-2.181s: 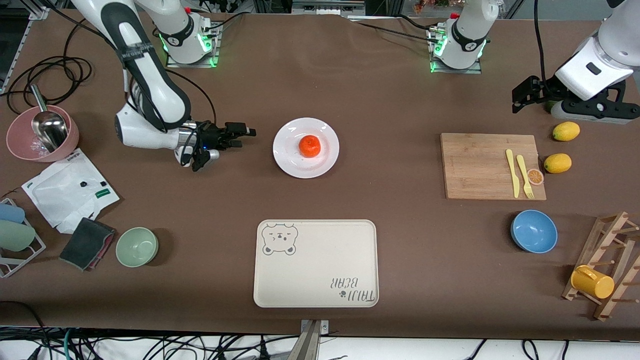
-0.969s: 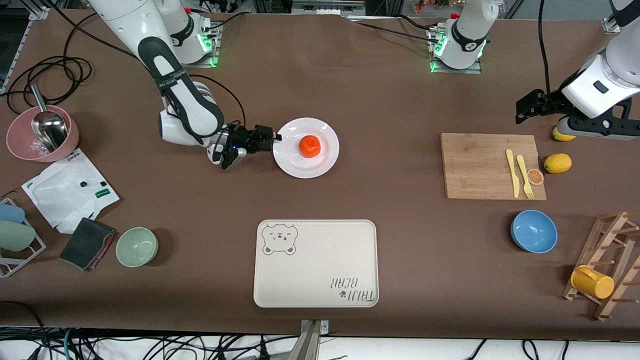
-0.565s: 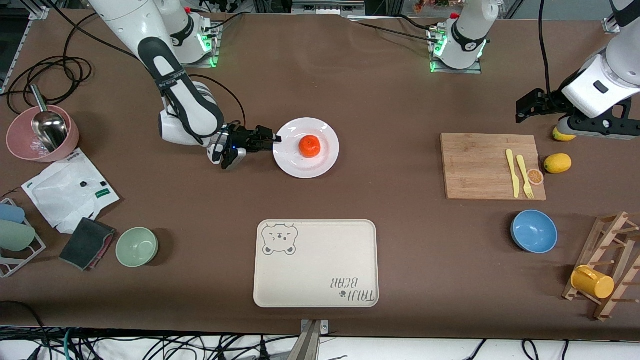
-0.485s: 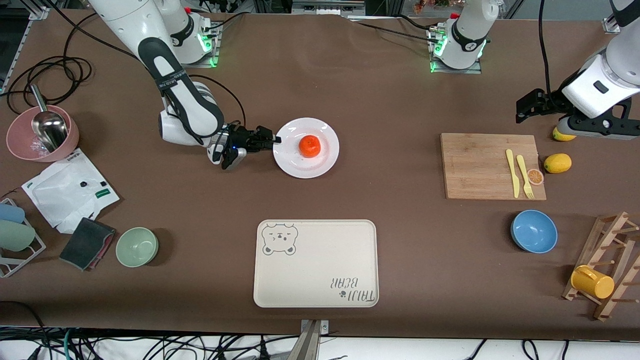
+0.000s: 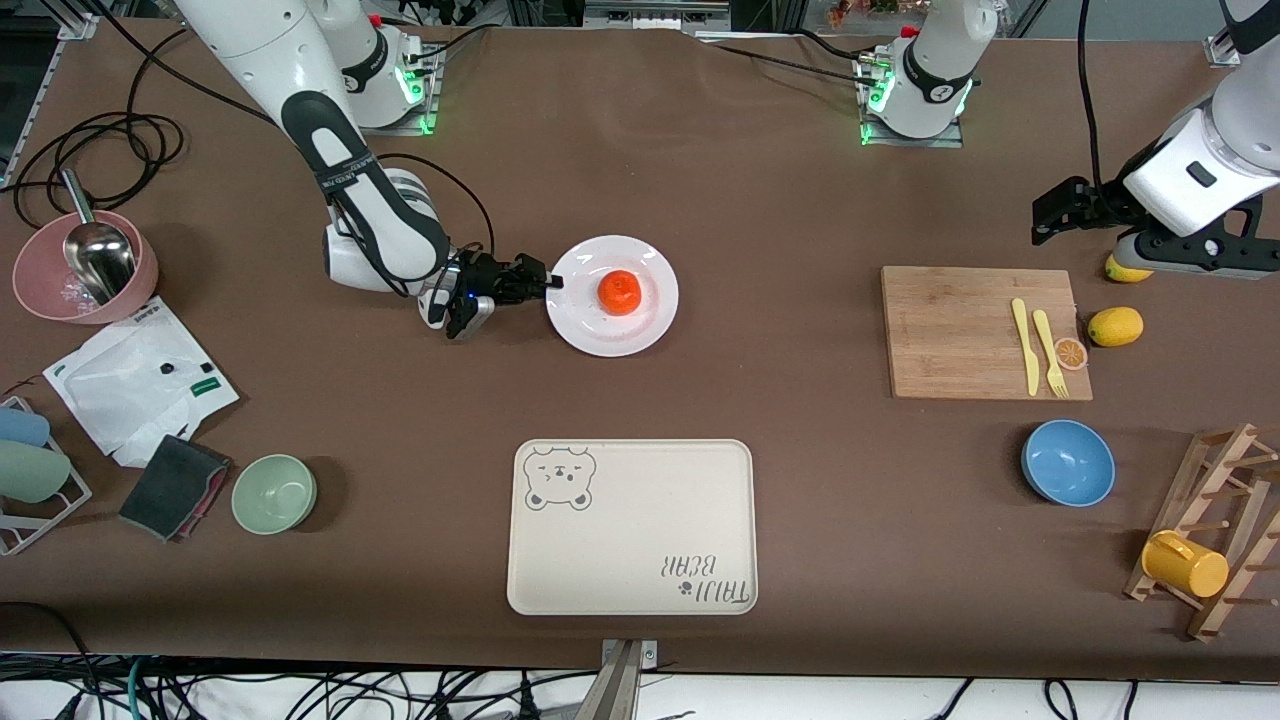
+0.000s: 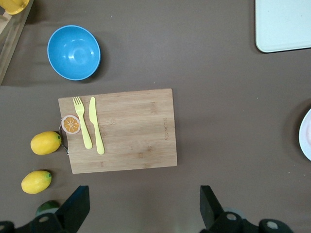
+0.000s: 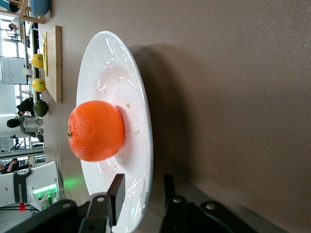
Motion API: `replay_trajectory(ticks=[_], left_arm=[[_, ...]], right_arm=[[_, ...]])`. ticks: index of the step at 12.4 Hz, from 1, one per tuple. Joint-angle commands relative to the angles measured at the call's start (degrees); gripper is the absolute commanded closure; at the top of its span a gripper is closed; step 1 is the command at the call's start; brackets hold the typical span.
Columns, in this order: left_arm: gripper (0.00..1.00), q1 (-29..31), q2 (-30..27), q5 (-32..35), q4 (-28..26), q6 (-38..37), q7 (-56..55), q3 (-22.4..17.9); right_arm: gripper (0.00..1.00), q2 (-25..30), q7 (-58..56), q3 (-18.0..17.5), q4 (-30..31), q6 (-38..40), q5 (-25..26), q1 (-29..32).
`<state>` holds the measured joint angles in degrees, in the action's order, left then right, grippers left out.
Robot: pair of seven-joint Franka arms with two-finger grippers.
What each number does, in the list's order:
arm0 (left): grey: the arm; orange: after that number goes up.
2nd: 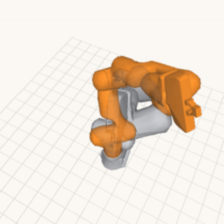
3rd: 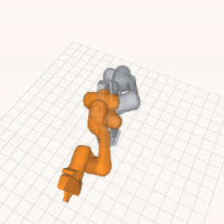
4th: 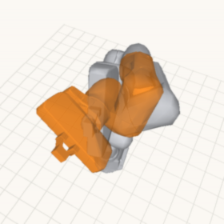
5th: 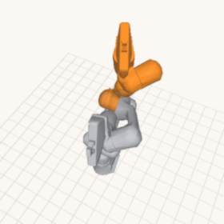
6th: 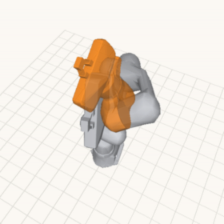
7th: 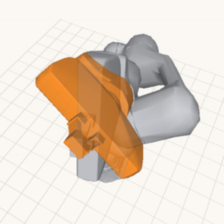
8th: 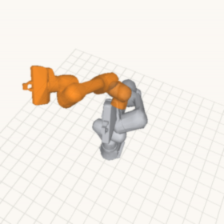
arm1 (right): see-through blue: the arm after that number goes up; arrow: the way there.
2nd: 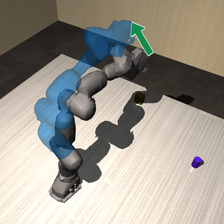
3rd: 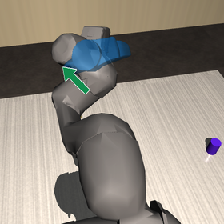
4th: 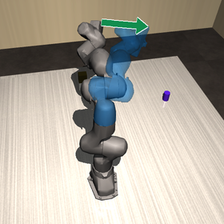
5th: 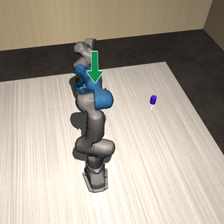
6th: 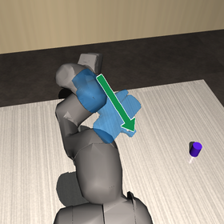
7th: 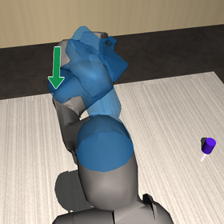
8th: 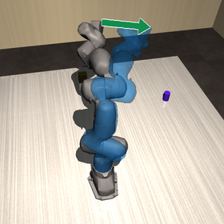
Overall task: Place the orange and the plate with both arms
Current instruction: 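Close the right gripper on the white plate rim, then carry the plate with the orange onto the bear placemat with the right gripper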
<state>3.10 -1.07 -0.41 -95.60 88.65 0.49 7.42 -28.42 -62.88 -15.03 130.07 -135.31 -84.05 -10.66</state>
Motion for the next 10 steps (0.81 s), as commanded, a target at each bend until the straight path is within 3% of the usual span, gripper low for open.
replay_trajectory(ticks=[1,4,10], left_arm=[[0.0,-0.1,0.98,-0.64,2.17,-1.64,0.04,0.23],[0.0,0.07,1.33,-0.73,2.26,-1.64,0.13,0.23],[0.0,0.24,1.33,-0.73,2.26,-1.64,0.13,0.06]], right_arm=[[0.77,-0.5,-1.55,-0.44,-0.26,-1.27,-1.47,0.11],[0.88,-1.11,-1.55,-0.44,-0.34,-1.45,-1.56,0.11],[1.0,-1.2,-1.55,-0.53,-0.43,-1.36,-2.44,0.11]])
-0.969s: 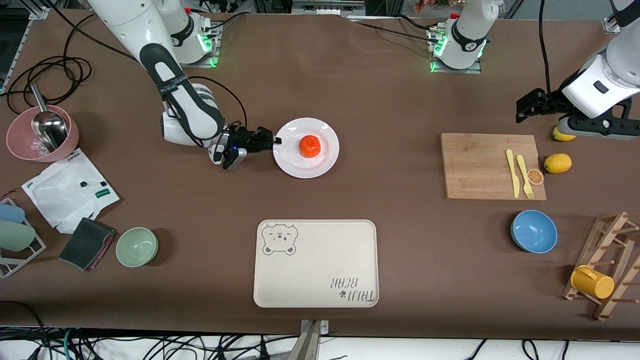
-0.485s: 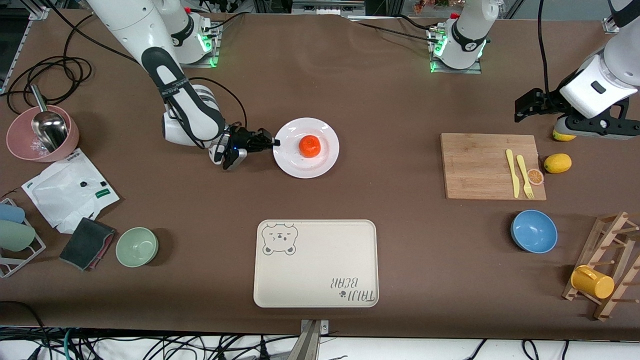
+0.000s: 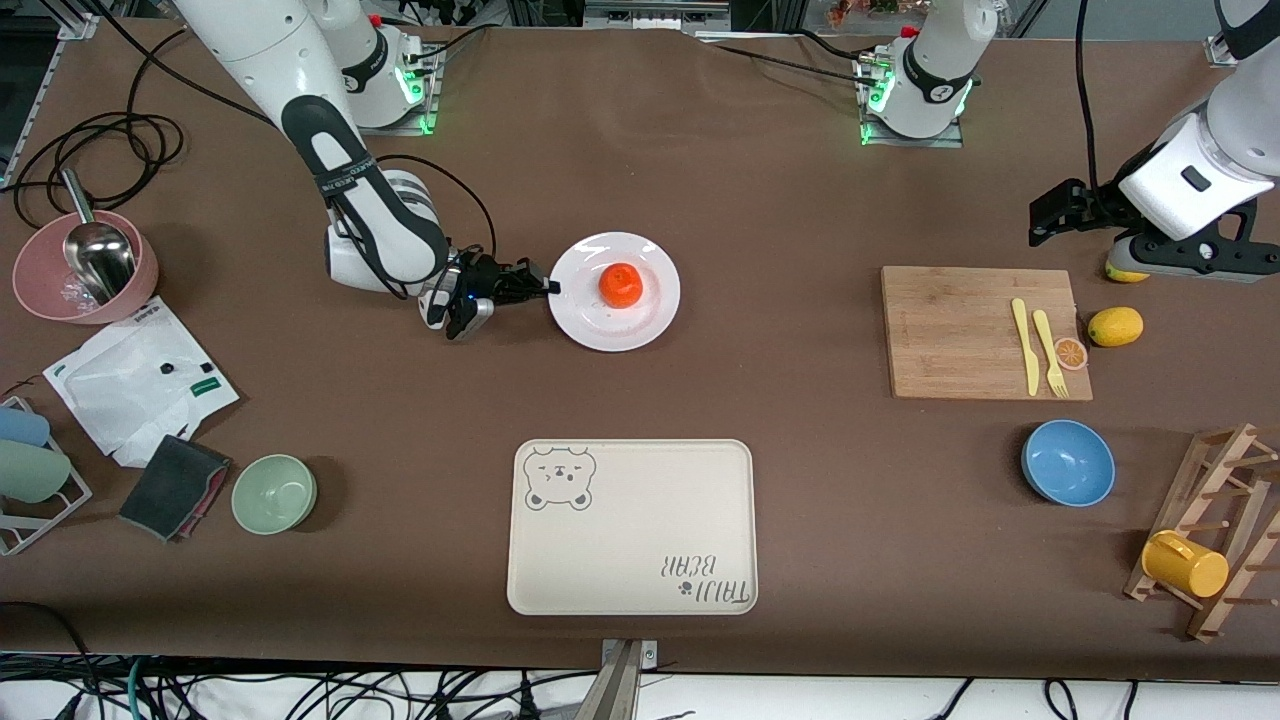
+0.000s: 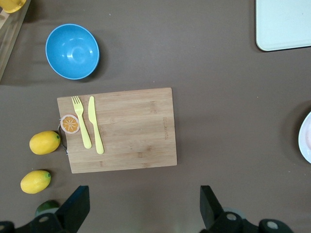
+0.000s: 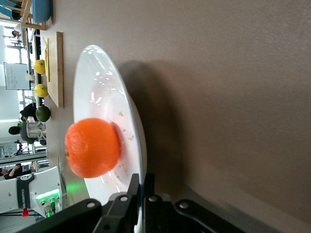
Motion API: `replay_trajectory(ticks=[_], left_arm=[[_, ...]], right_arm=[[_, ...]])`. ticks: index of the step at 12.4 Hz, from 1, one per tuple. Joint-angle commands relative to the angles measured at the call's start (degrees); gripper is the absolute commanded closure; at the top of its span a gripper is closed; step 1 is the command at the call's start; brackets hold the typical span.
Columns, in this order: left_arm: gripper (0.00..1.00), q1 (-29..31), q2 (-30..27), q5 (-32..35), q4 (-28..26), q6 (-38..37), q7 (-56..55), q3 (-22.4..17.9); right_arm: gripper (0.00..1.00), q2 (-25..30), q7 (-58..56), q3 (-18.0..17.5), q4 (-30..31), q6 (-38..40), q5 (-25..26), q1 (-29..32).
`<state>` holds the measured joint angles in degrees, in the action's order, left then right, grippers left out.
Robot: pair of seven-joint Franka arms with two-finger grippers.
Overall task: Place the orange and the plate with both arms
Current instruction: 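Carry the plate with the orange onto the bear placemat with the right gripper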
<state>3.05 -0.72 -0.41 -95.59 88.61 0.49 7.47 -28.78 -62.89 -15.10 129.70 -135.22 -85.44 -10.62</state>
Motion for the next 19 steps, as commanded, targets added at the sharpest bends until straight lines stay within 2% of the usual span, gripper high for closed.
replay_trajectory(ticks=[1,4,8,16,19], left_arm=[[0.0,0.29,0.98,-0.73,2.25,-1.6,0.13,0.0],[0.0,0.29,0.98,-0.73,2.25,-1.6,0.13,0.0],[0.0,0.29,0.98,-0.73,2.16,-1.6,0.13,0.0],[0.0,0.29,0.98,-0.73,2.16,-1.6,0.13,0.0],[0.0,0.29,0.98,-0.73,2.16,-1.6,0.13,0.0]], right_arm=[[1.0,-0.84,-1.44,-0.45,-0.06,-1.45,-1.05,0.07],[1.0,-0.84,0.57,-0.45,-0.5,-0.75,-1.49,0.16],[1.0,-0.84,9.17,-0.45,-4.62,-0.66,-1.75,0.16],[1.0,-7.87,20.6,-0.45,-22.63,-0.57,-1.75,1.56],[1.0,-10.14,31.75,-0.37,-31.49,-0.57,-1.14,1.13]])
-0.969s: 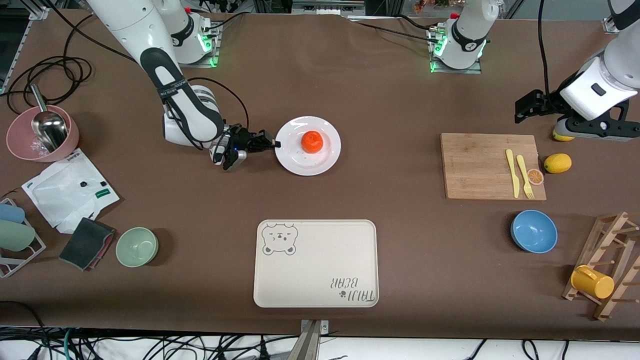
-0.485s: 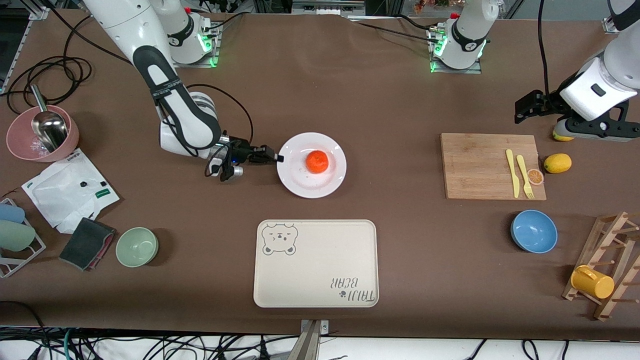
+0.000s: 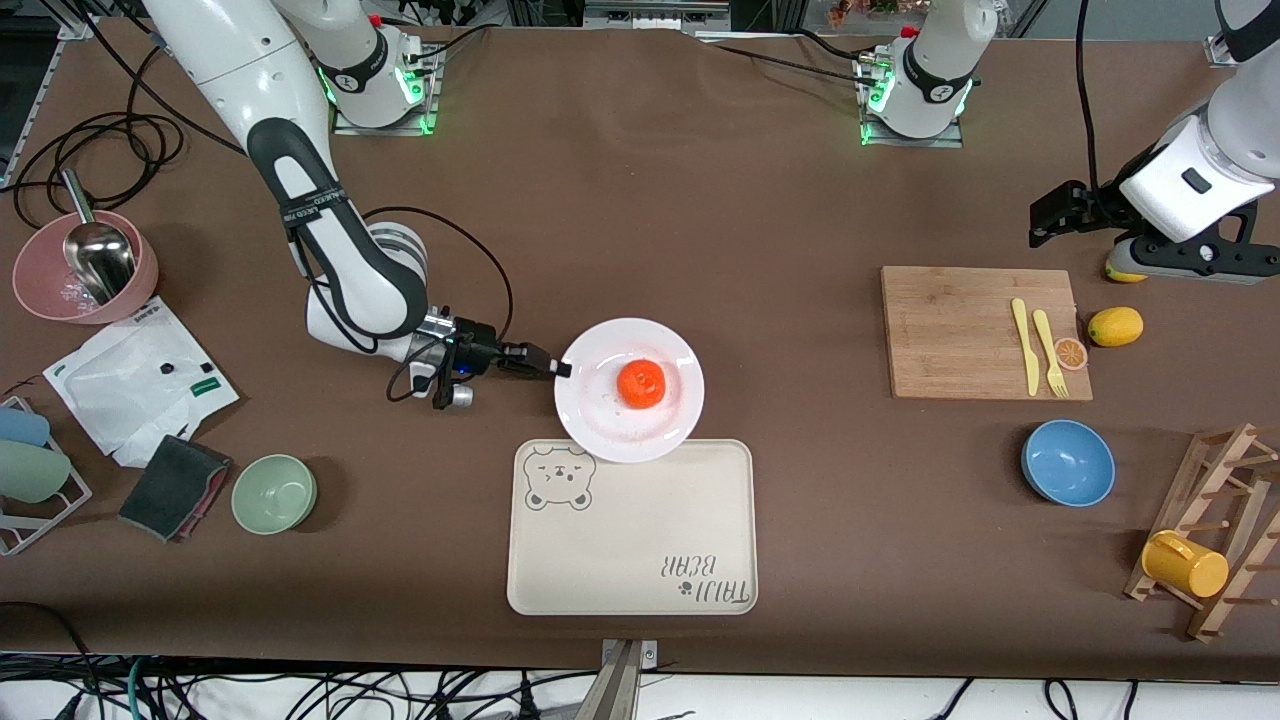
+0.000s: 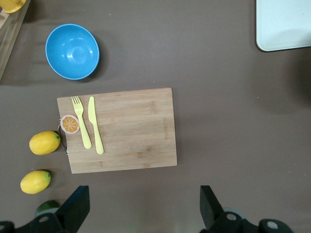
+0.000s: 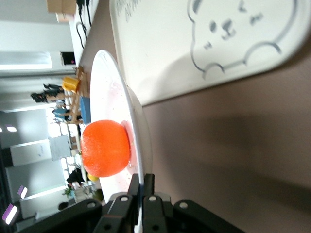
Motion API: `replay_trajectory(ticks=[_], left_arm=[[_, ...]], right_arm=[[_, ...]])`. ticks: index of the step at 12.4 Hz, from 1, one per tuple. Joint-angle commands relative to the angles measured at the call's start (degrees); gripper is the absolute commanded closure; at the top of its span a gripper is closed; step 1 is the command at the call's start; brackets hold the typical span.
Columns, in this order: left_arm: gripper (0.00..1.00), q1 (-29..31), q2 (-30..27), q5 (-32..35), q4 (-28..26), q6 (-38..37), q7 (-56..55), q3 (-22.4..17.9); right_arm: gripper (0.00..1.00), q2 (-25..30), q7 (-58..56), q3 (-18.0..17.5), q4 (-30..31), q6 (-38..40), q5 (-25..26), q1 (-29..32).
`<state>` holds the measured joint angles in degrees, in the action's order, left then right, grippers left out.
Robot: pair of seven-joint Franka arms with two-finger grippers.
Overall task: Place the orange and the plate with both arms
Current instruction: 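Carry the plate with the orange onto the bear placemat with the right gripper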
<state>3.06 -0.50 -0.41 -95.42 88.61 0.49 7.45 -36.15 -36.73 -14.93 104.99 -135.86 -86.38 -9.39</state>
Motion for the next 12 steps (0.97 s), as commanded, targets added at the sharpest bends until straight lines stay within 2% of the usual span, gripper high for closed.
replay_trajectory(ticks=[1,6,8,10,12], left_arm=[[0.0,0.28,0.76,-0.73,1.99,-1.6,0.13,0.02],[0.0,0.28,0.76,-0.73,1.99,-1.6,0.13,0.02],[0.0,0.28,0.76,-0.73,2.0,-1.6,0.13,0.02],[0.0,0.28,0.76,-0.73,1.99,-1.6,0.13,0.02],[0.0,0.28,0.76,-0.73,2.08,-1.6,0.13,0.02]], right_arm=[[1.0,-4.96,7.7,-0.54,-10.3,0.07,-0.2,-0.27],[1.0,-15.86,9.3,1.21,-22.62,-0.72,5.68,-0.45],[1.0,-18.15,11.57,3.58,-25.7,-0.81,10.5,-1.24],[1.0,-18.95,16.66,3.86,-27.9,-0.81,16.56,-1.5],[1.0,-21.05,18.53,3.86,-30.1,-0.9,18.52,-1.5]])
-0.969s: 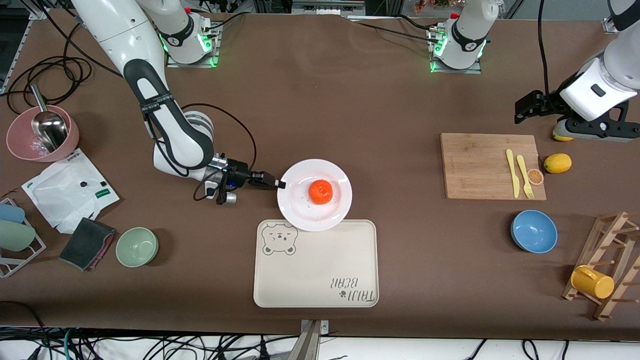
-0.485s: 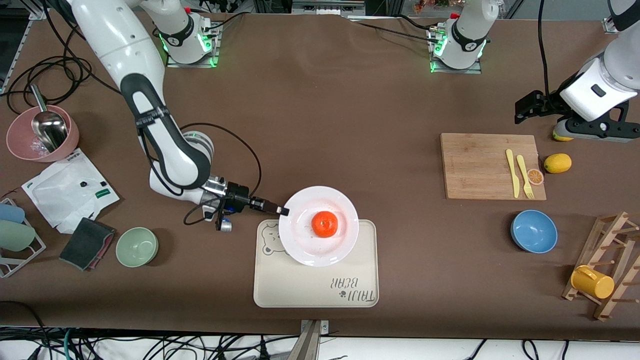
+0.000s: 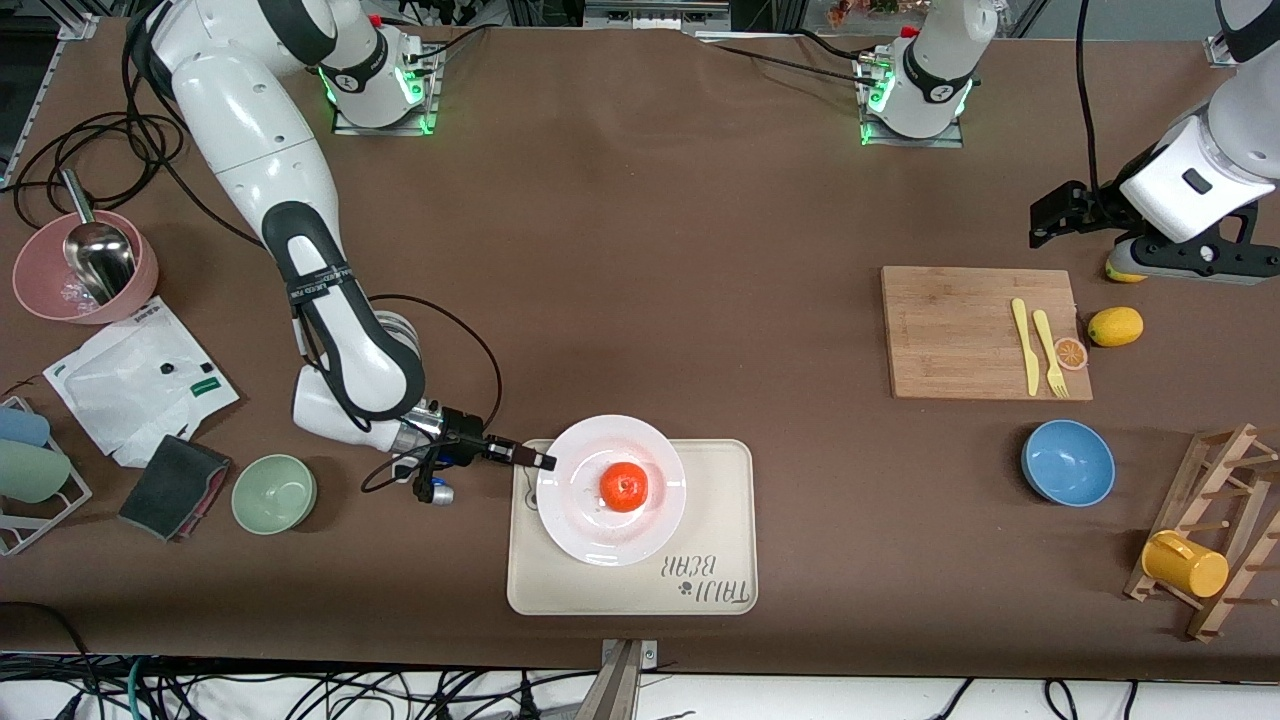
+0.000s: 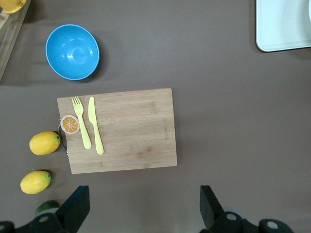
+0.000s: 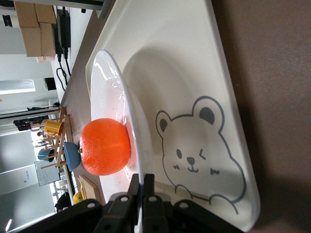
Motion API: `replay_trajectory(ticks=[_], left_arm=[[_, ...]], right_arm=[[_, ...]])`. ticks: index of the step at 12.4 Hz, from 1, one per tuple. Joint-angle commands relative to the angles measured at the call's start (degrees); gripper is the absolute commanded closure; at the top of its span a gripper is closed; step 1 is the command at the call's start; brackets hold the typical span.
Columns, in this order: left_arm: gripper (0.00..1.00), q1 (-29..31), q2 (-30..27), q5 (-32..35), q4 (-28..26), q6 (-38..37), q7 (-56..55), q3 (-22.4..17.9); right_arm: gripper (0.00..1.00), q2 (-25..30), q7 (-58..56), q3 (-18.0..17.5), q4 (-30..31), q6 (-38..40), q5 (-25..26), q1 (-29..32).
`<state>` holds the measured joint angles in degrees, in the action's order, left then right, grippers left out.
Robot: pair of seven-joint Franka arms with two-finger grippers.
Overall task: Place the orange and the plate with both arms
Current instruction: 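Carry the plate with the orange onto the bear placemat with the right gripper, then set the plate down on the placemat and open the right gripper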
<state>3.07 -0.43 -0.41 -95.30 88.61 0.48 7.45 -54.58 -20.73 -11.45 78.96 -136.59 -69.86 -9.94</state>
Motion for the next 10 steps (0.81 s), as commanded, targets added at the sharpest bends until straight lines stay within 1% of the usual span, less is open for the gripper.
replay_trajectory(ticks=[1,5,6,7,8,9,10], left_arm=[[0.0,0.27,0.69,-0.73,1.88,-1.6,0.13,0.02],[0.0,0.27,0.69,-0.64,1.88,-1.68,0.13,0.02],[0.0,0.27,0.69,-0.64,1.88,-1.68,0.13,0.02],[0.0,0.27,0.69,-0.64,1.88,-1.68,0.13,0.02],[0.0,0.27,0.69,-0.73,1.88,-1.68,0.13,0.02],[0.0,0.36,0.69,-0.73,1.88,-1.68,0.13,0.02],[0.0,0.36,0.69,-0.73,1.88,-1.68,0.22,0.02]], right_arm=[[1.0,-3.95,2.63,0.38,-5.47,-0.43,1.92,-1.05],[1.0,-5.1,2.89,0.29,-6.62,-0.7,1.75,-1.05],[0.98,-5.36,3.33,0.2,-7.14,-0.7,1.74,-1.05],[0.94,-5.54,5.16,0.29,-7.76,-0.7,1.74,-1.05],[0.84,-5.54,6.74,0.29,-7.94,-0.7,1.83,-1.13],[0.8,-5.45,7.54,0.29,-7.94,-0.7,1.92,-1.57],[0.69,-5.45,7.64,0.29,-7.85,-0.7,1.83,-1.66]])
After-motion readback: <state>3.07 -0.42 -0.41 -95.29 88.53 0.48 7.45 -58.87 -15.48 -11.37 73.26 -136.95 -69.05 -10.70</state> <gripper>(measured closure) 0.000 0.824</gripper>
